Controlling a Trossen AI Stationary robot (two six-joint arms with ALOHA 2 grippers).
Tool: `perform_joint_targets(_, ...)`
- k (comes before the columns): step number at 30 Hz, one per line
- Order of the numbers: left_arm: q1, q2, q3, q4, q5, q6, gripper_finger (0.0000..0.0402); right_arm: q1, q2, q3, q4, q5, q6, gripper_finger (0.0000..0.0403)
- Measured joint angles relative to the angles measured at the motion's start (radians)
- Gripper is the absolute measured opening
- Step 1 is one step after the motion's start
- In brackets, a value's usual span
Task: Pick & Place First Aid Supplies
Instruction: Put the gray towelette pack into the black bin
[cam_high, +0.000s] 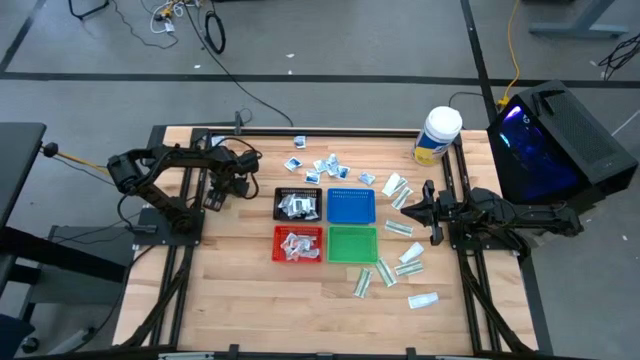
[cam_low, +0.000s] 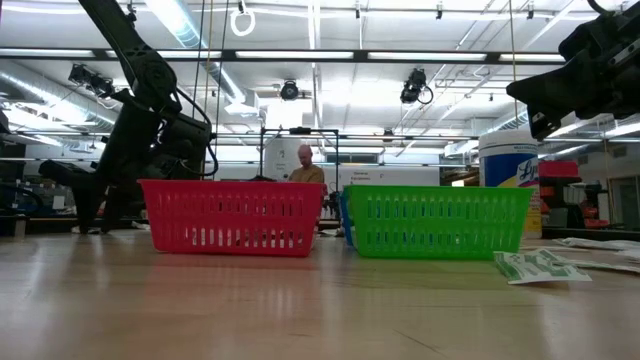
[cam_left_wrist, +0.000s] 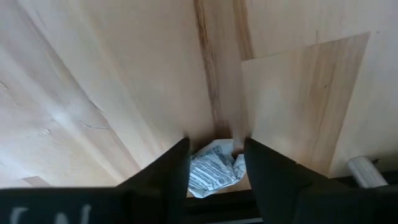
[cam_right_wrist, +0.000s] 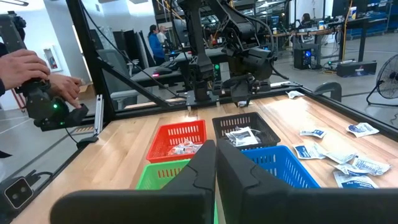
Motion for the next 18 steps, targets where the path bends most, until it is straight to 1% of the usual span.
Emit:
perform_joint_targets(11,0.0,0.0,0.0,-0.001,0.014,0.0,0.0093,0.0,0.0,0.0,0.0,0.0,0.0,0.0018)
perform_joint_targets(18,0.0,0.0,0.001,-0.002,0.023,0.001,0.0041,0.0,0.0,0.0,0.0,0.0,0.0,0.0018)
